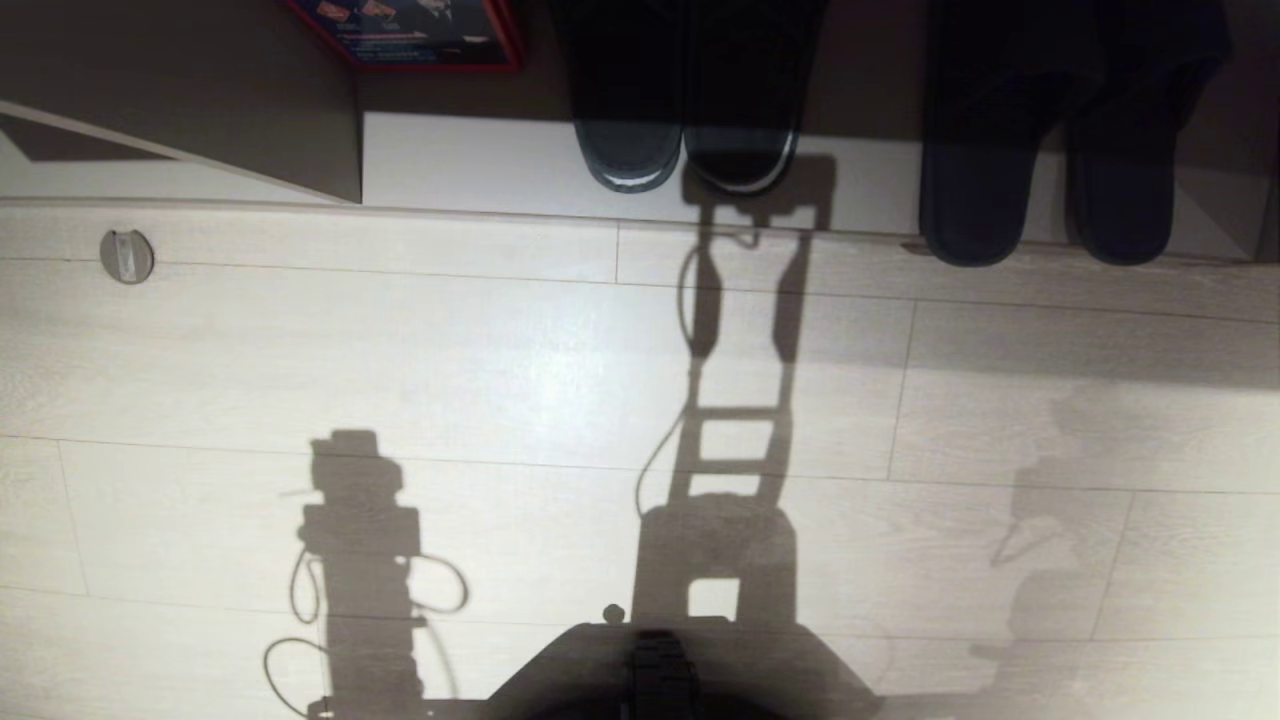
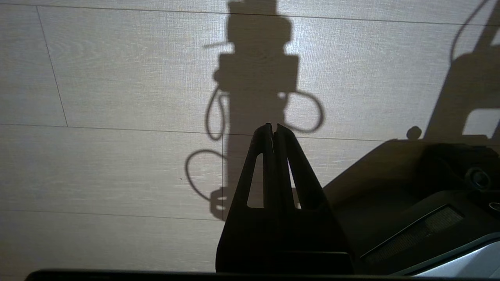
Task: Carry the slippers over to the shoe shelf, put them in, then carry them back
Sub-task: Pick up the slippers in the shoe cabinet
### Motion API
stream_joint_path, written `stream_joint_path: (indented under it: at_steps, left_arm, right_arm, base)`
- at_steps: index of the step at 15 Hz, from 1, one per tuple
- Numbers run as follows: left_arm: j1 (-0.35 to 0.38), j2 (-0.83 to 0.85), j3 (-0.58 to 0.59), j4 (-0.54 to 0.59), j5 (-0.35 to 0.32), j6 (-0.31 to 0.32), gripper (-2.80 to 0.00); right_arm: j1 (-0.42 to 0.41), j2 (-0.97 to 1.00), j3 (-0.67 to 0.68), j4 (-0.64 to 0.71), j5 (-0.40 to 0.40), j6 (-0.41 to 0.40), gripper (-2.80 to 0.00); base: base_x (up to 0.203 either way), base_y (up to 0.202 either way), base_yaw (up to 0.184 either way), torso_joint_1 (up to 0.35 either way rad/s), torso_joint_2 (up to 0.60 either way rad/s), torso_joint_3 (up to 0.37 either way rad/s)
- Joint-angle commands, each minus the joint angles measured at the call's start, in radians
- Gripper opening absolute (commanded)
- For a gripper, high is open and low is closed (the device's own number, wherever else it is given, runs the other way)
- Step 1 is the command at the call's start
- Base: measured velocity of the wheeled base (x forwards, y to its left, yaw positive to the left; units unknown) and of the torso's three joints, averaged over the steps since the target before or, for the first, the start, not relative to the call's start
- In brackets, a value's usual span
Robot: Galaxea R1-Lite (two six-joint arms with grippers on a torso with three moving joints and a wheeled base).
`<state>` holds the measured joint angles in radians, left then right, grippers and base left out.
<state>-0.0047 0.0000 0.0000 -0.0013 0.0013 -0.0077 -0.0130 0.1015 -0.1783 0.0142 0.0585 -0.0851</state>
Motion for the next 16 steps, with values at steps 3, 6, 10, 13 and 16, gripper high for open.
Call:
stream_joint_path:
  at_steps: [3, 6, 10, 13, 16]
  left_arm:
    - [0.000, 0.000, 0.002, 0.000, 0.000, 0.000, -2.80]
    - [0.000, -0.002, 0.002, 0.000, 0.000, 0.000, -2.80]
    - [0.000, 0.000, 0.002, 0.000, 0.000, 0.000, -2.80]
    - [0.000, 0.000, 0.002, 0.000, 0.000, 0.000, -2.80]
    - [0.000, -0.001, 0.002, 0.000, -0.001, 0.000, -2.80]
  right_arm:
    - [0.011, 0.452, -0.144, -0.149, 0.010, -0.021, -2.80]
    - [0.018, 0.852, -0.195, -0.502, 0.016, -0.050, -2.80]
    - [0.032, 1.137, -0.210, -0.963, 0.036, -0.184, 0.00]
    - [0.031, 1.187, -0.236, -1.024, 0.058, -0.199, 0.00]
    - [0.023, 1.300, -0.318, -1.152, 0.089, -0.203, 0.00]
  base:
    - [0.000, 0.000, 0.000, 0.000, 0.00, 0.000]
    - [0.000, 0.000, 0.000, 0.000, 0.00, 0.000]
    - [0.000, 0.000, 0.000, 0.000, 0.00, 0.000]
    - [0.000, 0.000, 0.000, 0.000, 0.00, 0.000]
    - [0.000, 0.000, 0.000, 0.000, 0.00, 0.000]
